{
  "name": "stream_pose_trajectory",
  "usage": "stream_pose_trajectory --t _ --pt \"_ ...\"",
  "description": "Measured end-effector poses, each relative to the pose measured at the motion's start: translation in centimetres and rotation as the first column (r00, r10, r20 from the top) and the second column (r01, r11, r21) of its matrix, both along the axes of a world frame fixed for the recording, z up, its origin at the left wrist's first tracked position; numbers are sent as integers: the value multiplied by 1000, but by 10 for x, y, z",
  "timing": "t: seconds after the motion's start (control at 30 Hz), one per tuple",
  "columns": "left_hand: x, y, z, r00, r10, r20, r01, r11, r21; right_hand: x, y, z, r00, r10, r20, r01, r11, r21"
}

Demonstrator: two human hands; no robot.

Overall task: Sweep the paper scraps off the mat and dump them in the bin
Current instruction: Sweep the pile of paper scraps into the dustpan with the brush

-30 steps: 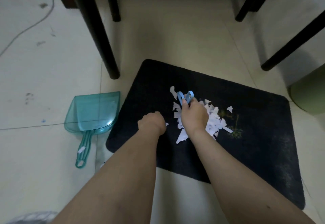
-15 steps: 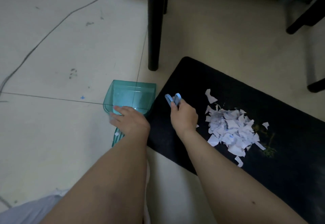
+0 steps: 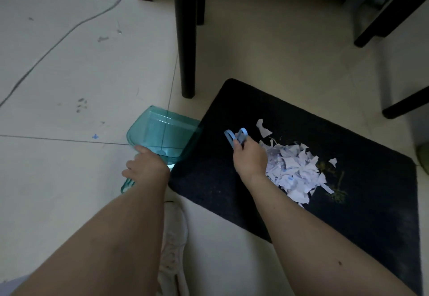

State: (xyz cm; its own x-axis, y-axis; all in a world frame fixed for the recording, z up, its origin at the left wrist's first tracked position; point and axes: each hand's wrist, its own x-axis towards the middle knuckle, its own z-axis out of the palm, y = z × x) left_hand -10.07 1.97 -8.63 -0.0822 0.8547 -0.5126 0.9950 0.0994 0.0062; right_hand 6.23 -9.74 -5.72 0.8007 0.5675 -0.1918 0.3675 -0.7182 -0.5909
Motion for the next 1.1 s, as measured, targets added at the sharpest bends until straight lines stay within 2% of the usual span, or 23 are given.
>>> stream_pose_trajectory --t 0.17,0.3,0.4,0.67,0.87,1.1 --pt "5 -14 26 957 -278 -88 280 960 9 9 -9 19 986 -162 -50 164 986 37" --pt "5 -22 30 829 -530 -180 538 843 -7 26 -26 20 928 -338 -157 350 935 60" --pt "4 -21 26 739 -640 -211 649 760 -31 41 -42 5 868 -428 -252 451 892 40" --pt "4 -2 4 650 -725 -228 739 673 -28 53 -53 -27 795 -490 -359 535 844 33" --pt "3 -7 -13 658 -704 -267 735 678 22 53 -51 -49 821 -468 -328 512 857 58" --pt "6 -14 -27 675 -675 -299 712 701 27 44 -36 -63 913 -341 -223 352 936 10"
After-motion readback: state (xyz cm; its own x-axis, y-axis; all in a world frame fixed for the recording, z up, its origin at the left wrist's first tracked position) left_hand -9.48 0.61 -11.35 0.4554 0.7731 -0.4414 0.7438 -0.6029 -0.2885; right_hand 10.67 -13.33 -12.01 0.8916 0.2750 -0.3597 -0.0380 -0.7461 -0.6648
